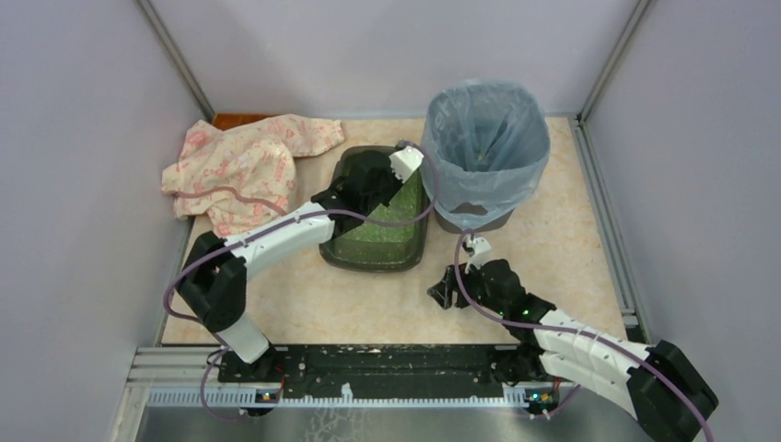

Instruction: Clean the litter box

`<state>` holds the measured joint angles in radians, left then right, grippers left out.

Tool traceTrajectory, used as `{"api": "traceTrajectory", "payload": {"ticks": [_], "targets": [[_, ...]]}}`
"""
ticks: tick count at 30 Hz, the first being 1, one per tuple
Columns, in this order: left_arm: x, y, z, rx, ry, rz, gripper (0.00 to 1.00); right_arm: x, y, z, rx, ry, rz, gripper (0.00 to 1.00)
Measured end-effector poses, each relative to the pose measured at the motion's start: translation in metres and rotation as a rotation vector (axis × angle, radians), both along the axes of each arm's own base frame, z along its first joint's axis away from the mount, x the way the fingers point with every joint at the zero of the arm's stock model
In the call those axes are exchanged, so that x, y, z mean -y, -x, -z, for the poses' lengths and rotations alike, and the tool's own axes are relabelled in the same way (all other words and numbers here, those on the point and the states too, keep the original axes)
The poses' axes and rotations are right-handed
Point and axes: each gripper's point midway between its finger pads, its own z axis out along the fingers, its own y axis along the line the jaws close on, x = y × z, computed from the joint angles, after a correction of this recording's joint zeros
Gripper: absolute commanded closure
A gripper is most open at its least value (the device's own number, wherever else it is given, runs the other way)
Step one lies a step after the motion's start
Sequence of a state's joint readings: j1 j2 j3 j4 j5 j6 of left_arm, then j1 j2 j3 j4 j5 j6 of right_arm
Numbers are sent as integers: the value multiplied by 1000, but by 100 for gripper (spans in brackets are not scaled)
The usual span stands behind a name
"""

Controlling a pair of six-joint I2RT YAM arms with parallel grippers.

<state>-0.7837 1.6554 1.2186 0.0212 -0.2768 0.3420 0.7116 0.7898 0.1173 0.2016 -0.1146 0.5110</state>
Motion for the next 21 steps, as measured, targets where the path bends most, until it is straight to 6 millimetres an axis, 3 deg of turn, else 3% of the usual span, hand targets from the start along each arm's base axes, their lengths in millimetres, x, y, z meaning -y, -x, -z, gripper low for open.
{"api": "traceTrajectory", "payload": {"ticks": [5, 9, 17, 21], "targets": [[-17, -7, -14, -17, -1, -103, 100, 0, 0, 2, -4, 6, -2, 36], [-46, -12, -20, -54, 39, -215, 100, -1, -1, 4, -8, 9, -3, 36], [-112, -30, -41, -222, 380, -463, 100, -2, -2, 3, -1, 2, -4, 36], [-103, -22, -47, -293, 523, -484, 100, -3, -2, 4, -4, 4, -5, 36]]}}
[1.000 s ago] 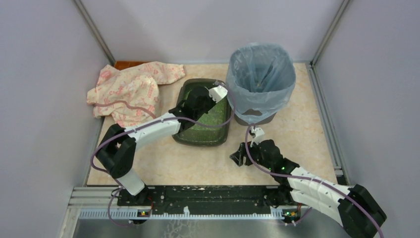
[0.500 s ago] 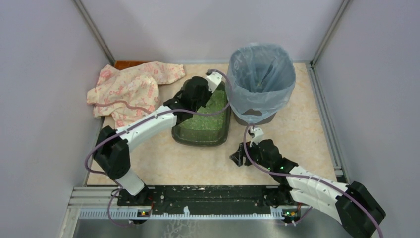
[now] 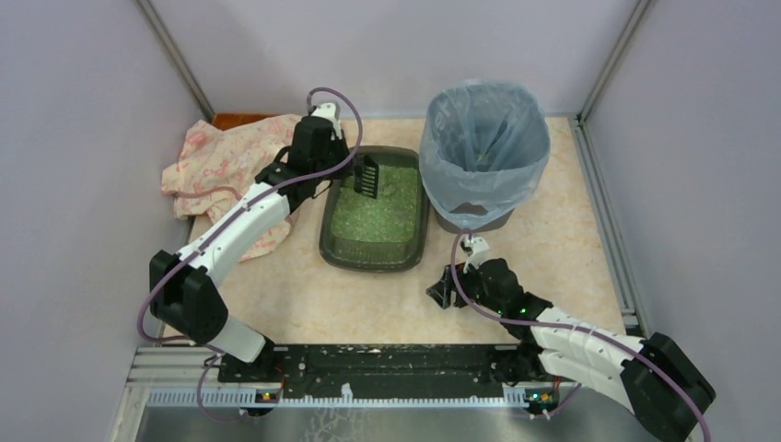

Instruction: Clean the litter box

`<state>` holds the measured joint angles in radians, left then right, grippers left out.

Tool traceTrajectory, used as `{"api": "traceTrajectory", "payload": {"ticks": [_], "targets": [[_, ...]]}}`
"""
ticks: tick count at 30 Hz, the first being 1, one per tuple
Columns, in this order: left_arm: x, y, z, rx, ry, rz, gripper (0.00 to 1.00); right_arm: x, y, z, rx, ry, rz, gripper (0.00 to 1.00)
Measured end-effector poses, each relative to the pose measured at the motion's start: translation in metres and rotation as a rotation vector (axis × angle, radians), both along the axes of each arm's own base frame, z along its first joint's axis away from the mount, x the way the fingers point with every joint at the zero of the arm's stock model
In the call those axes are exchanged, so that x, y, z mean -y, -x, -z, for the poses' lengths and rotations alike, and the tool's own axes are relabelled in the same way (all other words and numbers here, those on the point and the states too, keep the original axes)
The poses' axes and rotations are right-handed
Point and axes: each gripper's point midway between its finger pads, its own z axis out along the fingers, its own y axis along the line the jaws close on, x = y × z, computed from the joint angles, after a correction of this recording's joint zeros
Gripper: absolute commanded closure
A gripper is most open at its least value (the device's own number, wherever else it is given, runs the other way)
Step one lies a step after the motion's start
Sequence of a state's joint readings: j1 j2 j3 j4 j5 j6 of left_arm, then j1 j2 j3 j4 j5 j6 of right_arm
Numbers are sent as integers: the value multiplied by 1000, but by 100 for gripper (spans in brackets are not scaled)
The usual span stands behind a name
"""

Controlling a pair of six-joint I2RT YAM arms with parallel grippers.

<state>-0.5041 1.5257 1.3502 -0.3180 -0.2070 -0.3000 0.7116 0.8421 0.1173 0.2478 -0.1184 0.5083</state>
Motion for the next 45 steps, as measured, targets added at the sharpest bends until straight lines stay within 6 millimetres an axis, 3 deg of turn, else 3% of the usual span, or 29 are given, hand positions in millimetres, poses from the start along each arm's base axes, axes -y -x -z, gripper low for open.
{"api": "traceTrajectory", "payload": {"ticks": [5, 9, 15, 32, 40, 45], "targets": [[21, 9, 2, -69, 161, 15, 100, 0, 0, 1, -3, 2, 0, 36], [25, 13, 14, -117, 222, -10, 100, 0, 0, 1, -2, 1, 0, 36], [15, 18, 38, -158, 205, -71, 100, 0, 0, -2, 7, -5, 1, 36], [-16, 15, 19, -77, 193, -192, 100, 2, 2, 3, -3, 3, 1, 36], [-22, 3, 51, -145, 158, -215, 100, 2, 2, 3, -3, 4, 1, 36], [-23, -10, 55, -176, 233, -193, 100, 2, 1, 0, 7, -3, 5, 36]]}}
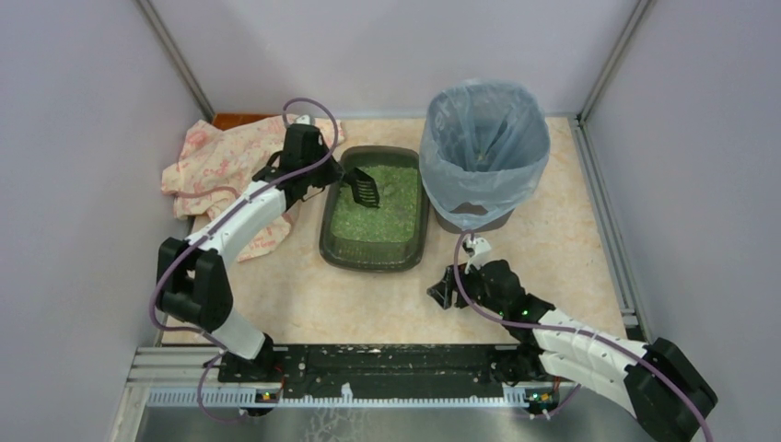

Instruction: Clean the litter box

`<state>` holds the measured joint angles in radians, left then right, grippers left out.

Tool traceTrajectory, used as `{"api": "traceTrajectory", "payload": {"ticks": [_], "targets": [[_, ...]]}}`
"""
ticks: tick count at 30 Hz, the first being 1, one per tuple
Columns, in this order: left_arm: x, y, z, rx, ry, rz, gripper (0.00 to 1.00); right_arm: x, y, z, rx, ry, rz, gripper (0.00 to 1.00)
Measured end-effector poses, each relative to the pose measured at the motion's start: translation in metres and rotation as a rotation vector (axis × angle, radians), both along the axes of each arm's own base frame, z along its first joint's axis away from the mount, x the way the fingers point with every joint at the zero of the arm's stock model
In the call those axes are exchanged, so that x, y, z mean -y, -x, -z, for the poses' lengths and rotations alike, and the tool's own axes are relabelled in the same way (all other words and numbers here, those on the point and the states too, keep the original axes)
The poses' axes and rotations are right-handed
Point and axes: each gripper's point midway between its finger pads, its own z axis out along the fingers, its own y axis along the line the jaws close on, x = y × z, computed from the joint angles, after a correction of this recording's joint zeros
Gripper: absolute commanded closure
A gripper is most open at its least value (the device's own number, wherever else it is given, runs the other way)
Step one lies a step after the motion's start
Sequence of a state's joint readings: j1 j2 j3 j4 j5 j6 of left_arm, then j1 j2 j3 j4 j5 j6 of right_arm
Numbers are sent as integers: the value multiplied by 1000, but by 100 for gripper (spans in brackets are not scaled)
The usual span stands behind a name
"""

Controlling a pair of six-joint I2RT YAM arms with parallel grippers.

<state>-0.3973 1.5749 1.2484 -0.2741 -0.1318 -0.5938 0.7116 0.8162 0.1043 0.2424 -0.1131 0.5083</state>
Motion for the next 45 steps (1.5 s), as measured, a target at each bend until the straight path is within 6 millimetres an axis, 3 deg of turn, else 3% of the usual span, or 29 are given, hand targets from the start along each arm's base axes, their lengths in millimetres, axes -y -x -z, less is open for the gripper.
{"api": "traceTrajectory", "payload": {"ticks": [14, 25, 32, 45], "targets": [[19, -24, 27, -75, 185, 82, 100, 0, -2, -4, 16, -7, 6, 36], [49, -13, 63, -81, 408, 167, 100, 2, 0, -1, 6, 5, 5, 36], [40, -10, 82, -90, 572, 190, 100, 3, 0, 0, 5, 11, 4, 36], [24, 18, 76, -128, 676, 235, 100, 3, 1, 5, -9, 22, 3, 36]]}}
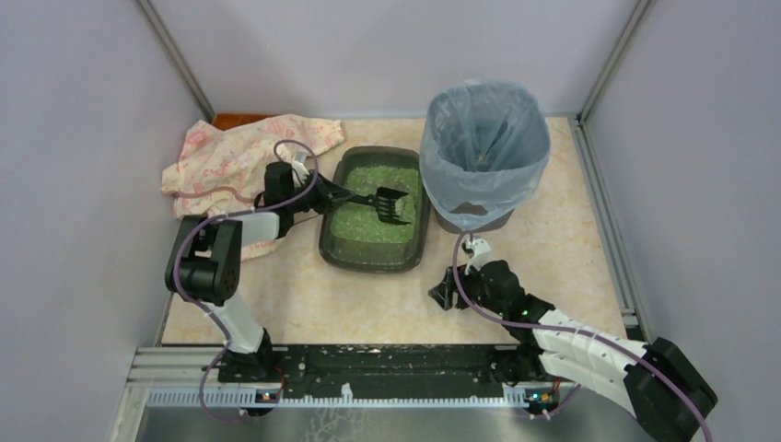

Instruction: Clean the litter box

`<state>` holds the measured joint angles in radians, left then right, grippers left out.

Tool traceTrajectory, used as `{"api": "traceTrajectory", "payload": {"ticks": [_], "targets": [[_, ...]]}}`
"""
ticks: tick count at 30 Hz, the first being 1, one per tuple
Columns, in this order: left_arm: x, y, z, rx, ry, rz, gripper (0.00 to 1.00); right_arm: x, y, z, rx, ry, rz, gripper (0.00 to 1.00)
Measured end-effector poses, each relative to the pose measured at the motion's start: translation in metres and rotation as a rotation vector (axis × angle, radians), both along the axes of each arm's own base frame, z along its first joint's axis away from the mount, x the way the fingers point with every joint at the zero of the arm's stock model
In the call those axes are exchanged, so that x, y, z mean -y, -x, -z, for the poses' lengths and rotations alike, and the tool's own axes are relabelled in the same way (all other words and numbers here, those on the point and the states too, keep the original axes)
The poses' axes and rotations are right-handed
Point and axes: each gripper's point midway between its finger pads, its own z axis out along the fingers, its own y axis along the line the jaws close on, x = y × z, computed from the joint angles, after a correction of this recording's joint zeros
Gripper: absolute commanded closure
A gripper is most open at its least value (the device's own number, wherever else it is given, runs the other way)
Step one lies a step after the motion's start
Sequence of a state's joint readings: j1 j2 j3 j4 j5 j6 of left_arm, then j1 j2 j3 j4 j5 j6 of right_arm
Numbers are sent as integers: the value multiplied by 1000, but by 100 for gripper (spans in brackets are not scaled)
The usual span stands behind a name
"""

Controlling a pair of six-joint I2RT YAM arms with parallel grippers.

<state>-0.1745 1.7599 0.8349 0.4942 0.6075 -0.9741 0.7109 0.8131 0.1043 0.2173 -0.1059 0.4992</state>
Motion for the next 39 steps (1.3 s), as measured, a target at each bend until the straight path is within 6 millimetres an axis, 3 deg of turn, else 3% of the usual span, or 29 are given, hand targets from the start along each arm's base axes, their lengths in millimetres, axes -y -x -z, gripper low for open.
{"api": "traceTrajectory", "payload": {"ticks": [10, 24, 32, 39], "targets": [[-35, -2, -32, 44, 13, -82, 100, 0, 0, 0, 1, -1, 0, 36], [-72, 10, -55, 65, 130, -167, 100, 0, 0, 0, 1, -1, 0, 36], [-92, 31, -38, 24, 269, -179, 100, -1, 0, 5, -15, 10, -4, 36], [-87, 43, -35, 24, 342, -144, 100, -2, 0, 5, -14, 6, -8, 36]]}}
